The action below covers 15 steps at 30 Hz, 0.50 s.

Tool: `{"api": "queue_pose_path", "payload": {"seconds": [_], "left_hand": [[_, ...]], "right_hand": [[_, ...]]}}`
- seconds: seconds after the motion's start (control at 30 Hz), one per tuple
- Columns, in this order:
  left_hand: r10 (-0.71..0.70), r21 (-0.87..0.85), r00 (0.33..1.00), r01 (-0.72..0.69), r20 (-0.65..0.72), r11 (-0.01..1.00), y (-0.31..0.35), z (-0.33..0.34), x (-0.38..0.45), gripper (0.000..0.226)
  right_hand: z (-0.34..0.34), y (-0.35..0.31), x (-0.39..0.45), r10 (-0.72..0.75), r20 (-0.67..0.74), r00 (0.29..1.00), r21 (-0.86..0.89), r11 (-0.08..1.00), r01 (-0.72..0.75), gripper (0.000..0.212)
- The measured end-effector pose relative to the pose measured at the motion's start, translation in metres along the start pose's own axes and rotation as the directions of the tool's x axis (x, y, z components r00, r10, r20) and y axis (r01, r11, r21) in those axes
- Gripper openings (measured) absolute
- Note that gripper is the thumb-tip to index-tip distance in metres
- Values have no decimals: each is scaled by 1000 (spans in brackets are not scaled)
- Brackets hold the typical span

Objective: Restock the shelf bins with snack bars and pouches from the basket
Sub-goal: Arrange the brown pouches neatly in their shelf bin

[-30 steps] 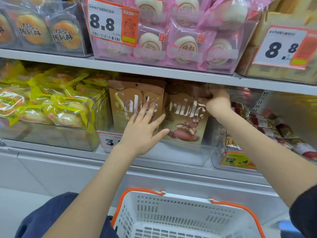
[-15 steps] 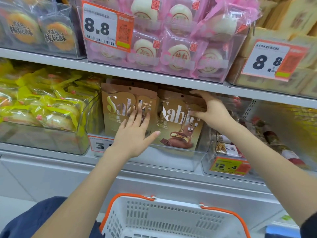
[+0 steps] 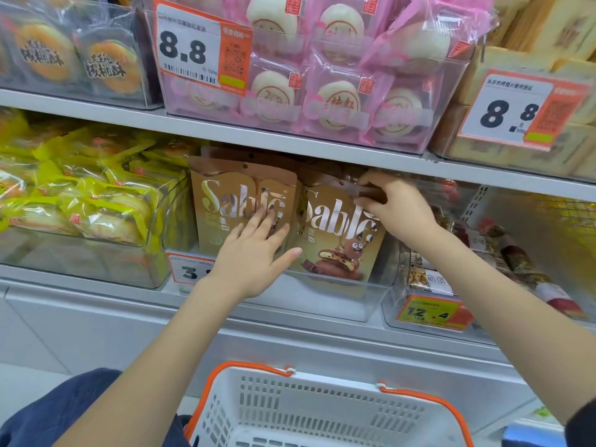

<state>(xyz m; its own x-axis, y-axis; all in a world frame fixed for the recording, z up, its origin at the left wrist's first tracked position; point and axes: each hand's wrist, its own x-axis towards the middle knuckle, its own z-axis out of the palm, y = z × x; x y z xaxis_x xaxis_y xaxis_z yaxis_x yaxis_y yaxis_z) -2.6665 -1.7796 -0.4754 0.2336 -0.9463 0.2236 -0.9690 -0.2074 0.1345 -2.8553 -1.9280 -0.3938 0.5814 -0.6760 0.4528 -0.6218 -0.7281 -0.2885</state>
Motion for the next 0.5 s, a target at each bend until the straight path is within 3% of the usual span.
{"api": "queue_pose_path", "payload": {"seconds": [0.2,0.3,0.4,0.5], "left_hand": [[-8,-8,1000,8,11,1000,0,1,1,76],[-7,2,1000,7,29,1000,0,1,0,68],[-7,5,999,6,33,1000,-1,0,1,71],[-12,-3,1000,12,20,1000,0,-1,-1,79]], "right_hand": [[8,6,-5,-32,-55,998,143,989,40,17],[5,8,-7,-43,61,997,178,983,31,24],[-2,10,-7,-89,152,984,94,993,75,44],[-4,5,-18,-296,-20,955,-197,938,286,56]]}}
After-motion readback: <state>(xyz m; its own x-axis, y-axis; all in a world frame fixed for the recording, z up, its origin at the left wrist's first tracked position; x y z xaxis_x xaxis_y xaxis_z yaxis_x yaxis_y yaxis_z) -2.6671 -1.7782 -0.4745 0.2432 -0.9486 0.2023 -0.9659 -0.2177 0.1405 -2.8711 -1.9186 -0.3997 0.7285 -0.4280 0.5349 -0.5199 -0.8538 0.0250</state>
